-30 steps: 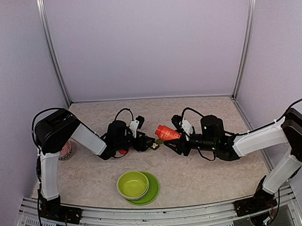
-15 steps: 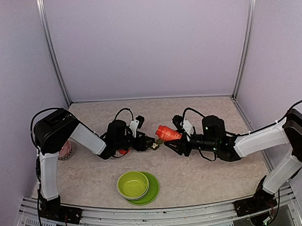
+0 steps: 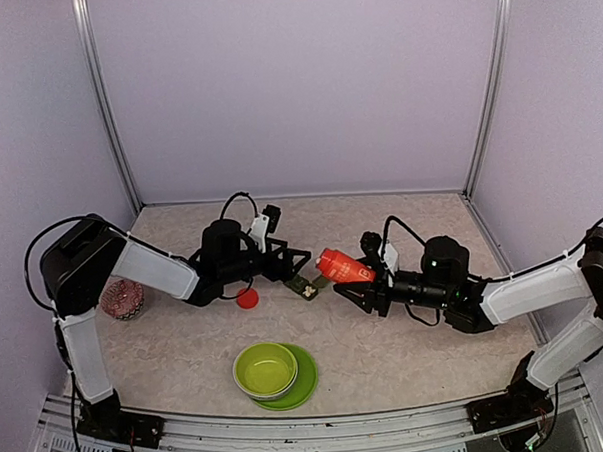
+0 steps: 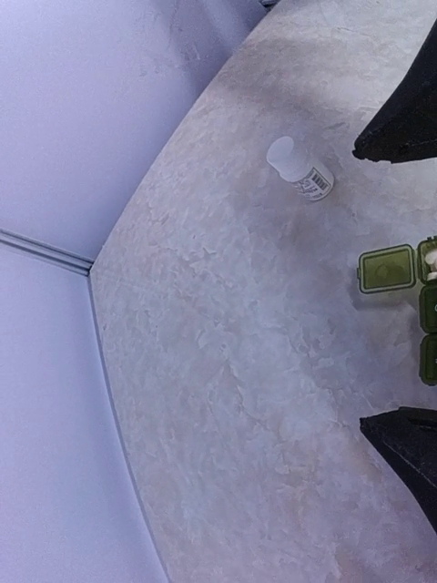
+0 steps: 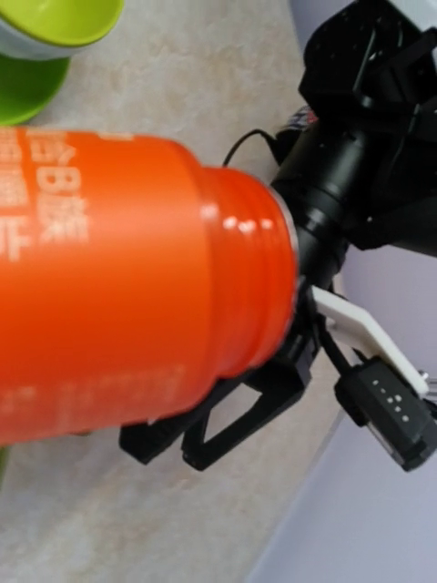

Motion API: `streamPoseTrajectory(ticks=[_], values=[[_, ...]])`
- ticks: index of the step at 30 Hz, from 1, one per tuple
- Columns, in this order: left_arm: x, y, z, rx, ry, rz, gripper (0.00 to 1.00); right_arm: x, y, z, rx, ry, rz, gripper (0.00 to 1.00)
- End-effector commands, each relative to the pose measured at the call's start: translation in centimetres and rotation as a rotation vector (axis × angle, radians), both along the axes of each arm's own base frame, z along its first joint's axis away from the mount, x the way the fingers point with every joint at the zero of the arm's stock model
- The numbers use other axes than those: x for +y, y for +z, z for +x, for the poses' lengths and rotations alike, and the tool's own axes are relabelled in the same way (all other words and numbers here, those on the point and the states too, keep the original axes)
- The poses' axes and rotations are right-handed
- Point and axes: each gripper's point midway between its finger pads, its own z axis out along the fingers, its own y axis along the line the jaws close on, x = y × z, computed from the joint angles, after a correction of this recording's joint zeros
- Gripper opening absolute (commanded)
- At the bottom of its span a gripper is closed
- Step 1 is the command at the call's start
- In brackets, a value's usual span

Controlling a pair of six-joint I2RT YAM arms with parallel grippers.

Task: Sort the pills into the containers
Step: Pick up the lid of the pill bottle from the center of the board.

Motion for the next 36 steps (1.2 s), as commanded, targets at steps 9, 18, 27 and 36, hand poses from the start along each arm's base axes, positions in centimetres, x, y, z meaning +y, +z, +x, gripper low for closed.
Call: streamPoseTrajectory(ticks=[9, 18, 27, 36], values=[[7.0, 1.3, 0.4, 0.132, 0.397, 0.211, 0.99, -1.4, 5.8, -2.0, -0.165, 0.028, 0.141, 0.44], [11.6, -2.6, -2.1, 0.280, 0.513, 0.356, 0.99, -3.0, 8.9, -3.8, -0.246, 0.047, 0.231, 0.45], [13.0, -5.7, -2.5, 0.391, 0.548, 0.421, 0.99, -3.5, 9.1, -4.0, -0.252, 0.035, 0.228, 0.44], [12.5, -8.5, -2.9, 0.449, 0.529, 0.476, 0.90, -3.4, 8.6, -3.8, -0.240, 0.029, 0.212, 0.45]])
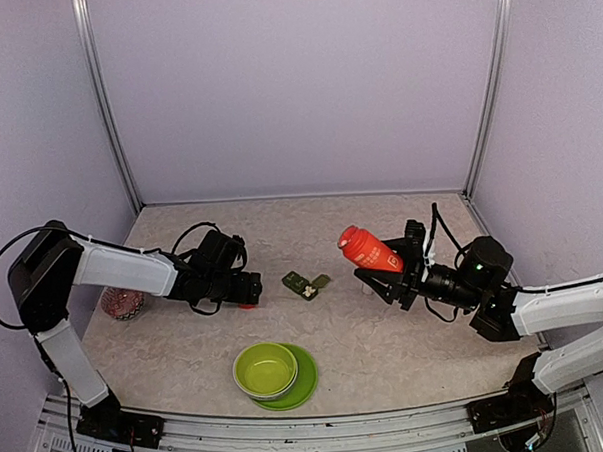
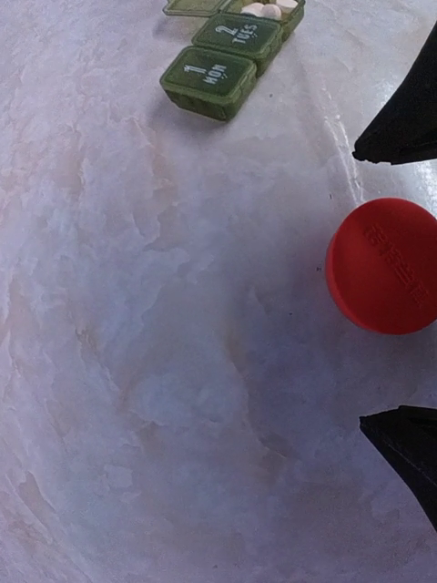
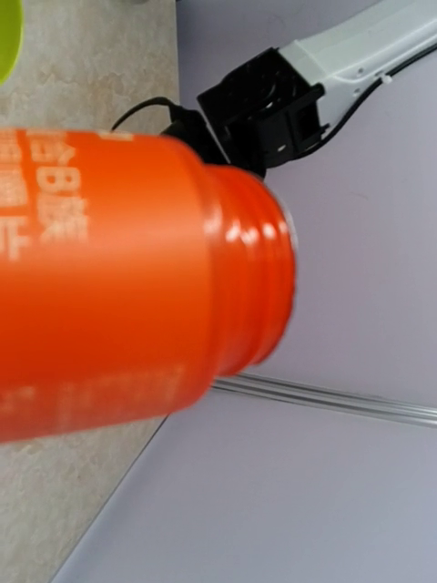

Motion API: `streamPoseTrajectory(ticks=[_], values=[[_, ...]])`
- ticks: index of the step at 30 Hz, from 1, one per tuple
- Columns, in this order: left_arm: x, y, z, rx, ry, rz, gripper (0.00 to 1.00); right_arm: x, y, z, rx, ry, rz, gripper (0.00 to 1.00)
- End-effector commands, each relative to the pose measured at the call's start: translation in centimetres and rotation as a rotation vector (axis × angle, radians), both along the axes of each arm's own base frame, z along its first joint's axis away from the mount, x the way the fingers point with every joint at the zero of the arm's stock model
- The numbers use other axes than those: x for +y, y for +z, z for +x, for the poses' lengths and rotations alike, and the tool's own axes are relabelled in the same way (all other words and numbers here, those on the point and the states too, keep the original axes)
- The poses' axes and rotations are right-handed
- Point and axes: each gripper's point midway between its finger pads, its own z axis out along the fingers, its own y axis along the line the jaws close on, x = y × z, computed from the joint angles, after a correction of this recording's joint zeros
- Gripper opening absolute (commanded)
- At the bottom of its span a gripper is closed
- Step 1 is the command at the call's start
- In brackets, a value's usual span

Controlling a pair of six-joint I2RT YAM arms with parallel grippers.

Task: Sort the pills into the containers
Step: Pick up the lid of the pill bottle from the center of the board.

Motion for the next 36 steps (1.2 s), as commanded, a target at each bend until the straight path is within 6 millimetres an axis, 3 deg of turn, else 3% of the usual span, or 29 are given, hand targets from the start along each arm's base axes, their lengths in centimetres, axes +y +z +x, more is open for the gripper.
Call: streamPoseTrajectory(ticks=[1, 10, 20, 26, 33, 36], values=[[-0.2, -1.0, 0.0, 0.033, 0.005, 0.019, 0.89, -0.4, 0.5, -0.1, -0.021, -0.013, 0.013, 0.45], [-1.0, -1.6, -0.5, 0.041, -0.025, 0.032, 0.77, -0.2, -0.2, 0.4, -0.003, -0.026, -0.003, 0.45], [-0.9, -2.7, -0.9, 0.052, -0.028, 0.089, 0.74, -0.1, -0.6, 0.6, 0.013, -0.030, -0.010, 0.45], [-0.9, -2.6, -0.8, 0.043, -0.024, 0.091, 0.59, -0.1, -0.8, 0.7, 0.017, -0.033, -0.013, 0.45], [-1.4, -2.3, -0.7, 0.028, -0.034, 0.085, 0.48, 0.0, -0.8, 0.8, 0.022, -0.036, -0.015, 0.45], [-1.7, -1.7, -0.7, 0.015, -0.046, 0.069, 0.48, 0.1, -0.8, 0.8, 0.024, -0.032, -0.018, 0.45]])
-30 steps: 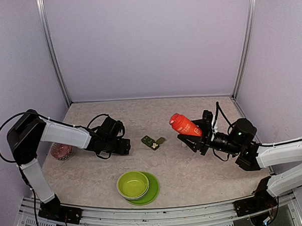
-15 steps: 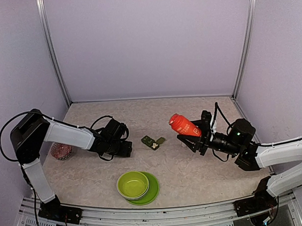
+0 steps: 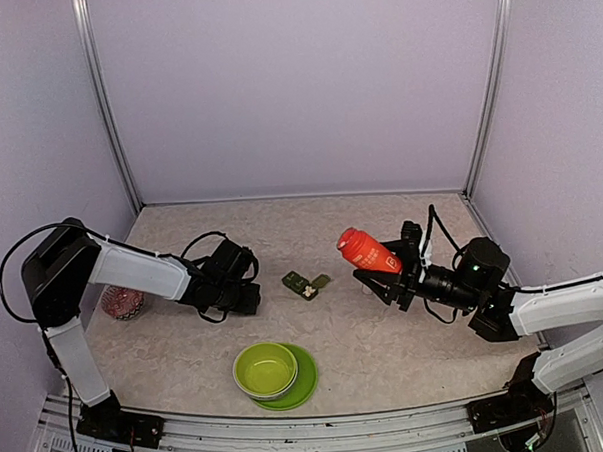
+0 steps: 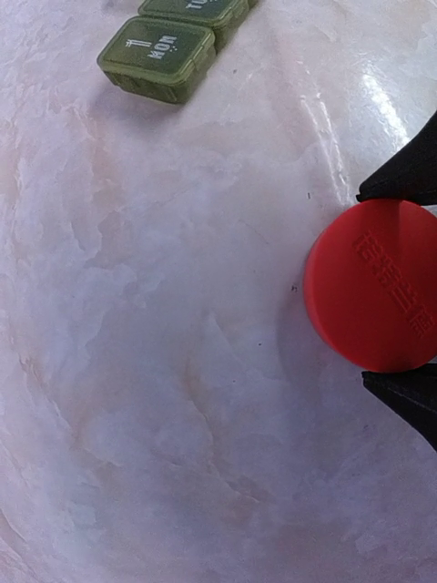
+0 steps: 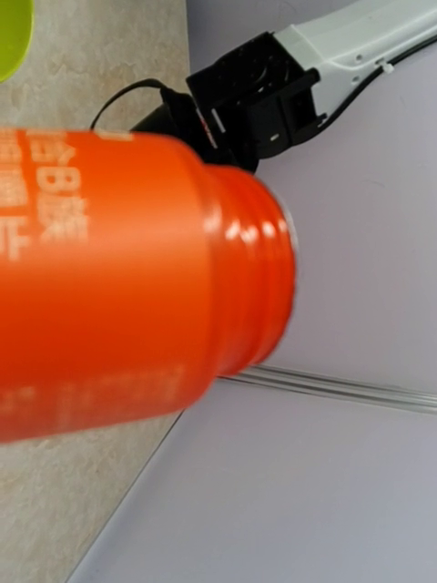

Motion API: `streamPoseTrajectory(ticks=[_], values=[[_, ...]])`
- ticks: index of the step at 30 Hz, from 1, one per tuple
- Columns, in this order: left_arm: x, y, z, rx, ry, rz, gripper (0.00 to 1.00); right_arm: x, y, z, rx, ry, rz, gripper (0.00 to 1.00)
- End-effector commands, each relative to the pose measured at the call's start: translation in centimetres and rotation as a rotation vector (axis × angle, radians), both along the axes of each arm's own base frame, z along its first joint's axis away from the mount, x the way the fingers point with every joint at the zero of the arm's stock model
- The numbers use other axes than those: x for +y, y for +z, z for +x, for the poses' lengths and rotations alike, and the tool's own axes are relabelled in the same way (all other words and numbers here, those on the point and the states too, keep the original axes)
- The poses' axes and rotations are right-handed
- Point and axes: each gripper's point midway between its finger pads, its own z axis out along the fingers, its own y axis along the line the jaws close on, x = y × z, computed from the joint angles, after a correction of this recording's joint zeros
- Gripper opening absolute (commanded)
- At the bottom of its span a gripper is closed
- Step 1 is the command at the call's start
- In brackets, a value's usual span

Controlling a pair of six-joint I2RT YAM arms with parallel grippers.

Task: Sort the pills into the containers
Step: Pick up the lid of the pill bottle from the center of the board, then close the lid of the pill bottle.

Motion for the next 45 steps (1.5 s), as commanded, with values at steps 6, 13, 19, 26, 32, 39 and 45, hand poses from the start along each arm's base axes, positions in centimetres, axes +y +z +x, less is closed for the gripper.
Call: streamPoseTrajectory(ticks=[6, 13, 19, 26, 32, 39, 45], values=[[-3.4, 5.7, 0.4, -0.095, -0.105, -0.162, 0.49, 0.5, 0.3, -0.2, -0.001, 0.032, -0.007, 0.45], [-7.3, 12.7, -1.3, -0.155, -0.293, -0.386, 0.49, 1.1, 0.1, -0.7, 0.000, 0.080, -0.018, 0.45], [-10.1, 18.4, -4.1, -0.174, -0.458, -0.601, 0.49, 1.6, 0.1, -1.1, 0.004, 0.116, -0.025, 0.45], [-12.4, 23.9, -7.2, -0.195, -0.606, -0.816, 0.50, 1.9, 0.2, -1.5, 0.007, 0.153, -0.027, 0.45], [-13.7, 26.0, -8.6, -0.200, -0.690, -0.913, 0.52, 2.3, 0.2, -1.9, 0.010, 0.172, -0.030, 0.45], [-15.1, 27.6, -10.3, -0.179, -0.769, -1.004, 0.52, 2.4, 0.3, -1.7, 0.006, 0.159, -0.030, 0.45], [-16.0, 28.4, -11.8, -0.150, -0.822, -1.062, 0.52, 2.4, 0.5, -1.7, 0.000, 0.158, -0.028, 0.45]])
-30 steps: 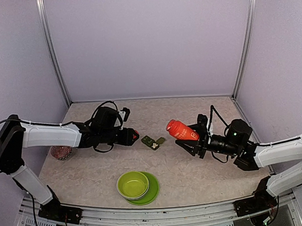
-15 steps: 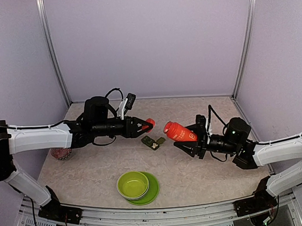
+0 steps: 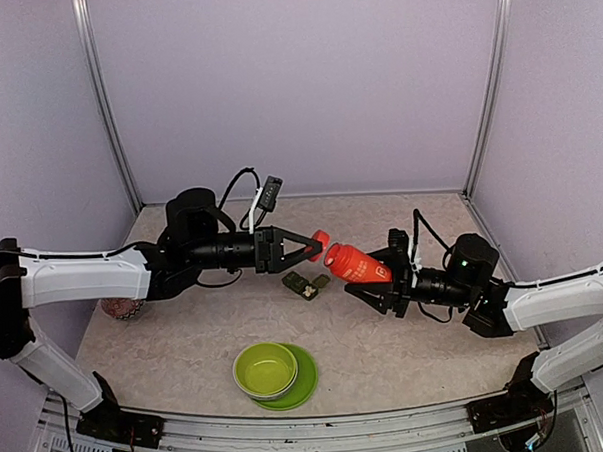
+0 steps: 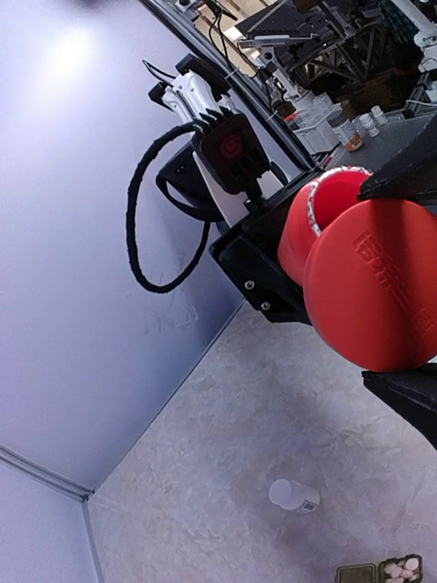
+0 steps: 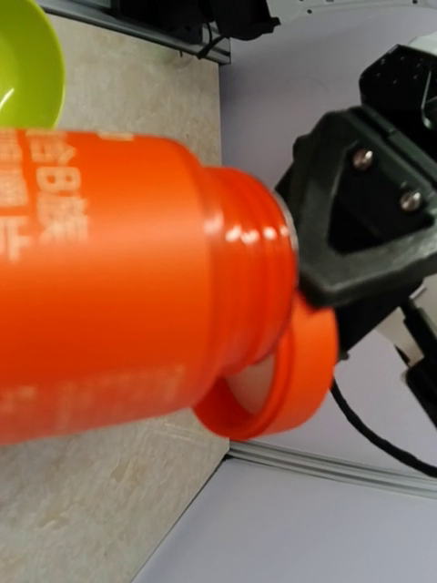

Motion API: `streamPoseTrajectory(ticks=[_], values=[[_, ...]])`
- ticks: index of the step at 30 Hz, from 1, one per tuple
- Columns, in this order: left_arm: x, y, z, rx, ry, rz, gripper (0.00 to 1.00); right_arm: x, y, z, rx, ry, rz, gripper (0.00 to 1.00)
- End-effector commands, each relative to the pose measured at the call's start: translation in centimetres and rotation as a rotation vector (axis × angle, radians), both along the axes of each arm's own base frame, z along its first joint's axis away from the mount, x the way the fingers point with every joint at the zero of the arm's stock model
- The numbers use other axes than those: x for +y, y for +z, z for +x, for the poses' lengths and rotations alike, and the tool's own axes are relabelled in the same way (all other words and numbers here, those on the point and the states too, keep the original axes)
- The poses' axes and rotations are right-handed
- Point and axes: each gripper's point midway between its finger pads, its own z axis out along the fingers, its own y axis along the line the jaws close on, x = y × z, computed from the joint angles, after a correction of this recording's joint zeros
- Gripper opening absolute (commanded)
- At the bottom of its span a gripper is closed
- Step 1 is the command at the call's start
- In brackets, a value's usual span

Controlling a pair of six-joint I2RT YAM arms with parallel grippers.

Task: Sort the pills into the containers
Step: Close the lid of the pill bottle, then screw the lid of the pill bottle onto the pill bottle.

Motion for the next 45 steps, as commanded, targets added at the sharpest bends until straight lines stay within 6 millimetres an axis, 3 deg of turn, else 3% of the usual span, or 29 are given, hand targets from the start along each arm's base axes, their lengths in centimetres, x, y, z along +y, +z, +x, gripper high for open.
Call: streamPoseTrajectory(ticks=[1, 10, 20, 33, 45], values=[[-1.1, 2.5, -1.2, -0.021, -0.073, -0.082, 0.52, 0.4, 1.9, -0.1, -0.035, 0.009, 0.035, 0.45], [-2.5, 2.3, -2.1, -0.012, -0.109, -0.082, 0.52, 0.6, 1.9, 0.1, -0.032, 0.004, 0.033, 0.45], [-2.8, 2.2, -2.9, 0.000, -0.118, -0.085, 0.51, 0.1, 1.9, 1.4, -0.026, -0.079, 0.030, 0.45], [-3.5, 0.0, -1.2, 0.147, -0.010, -0.042, 0.51, -0.3, 1.4, 3.7, -0.081, -0.272, -0.051, 0.44], [-4.2, -1.7, -1.1, 0.196, -0.032, 0.018, 0.52, -0.1, 1.6, 3.0, -0.177, -0.304, -0.095, 0.44]])
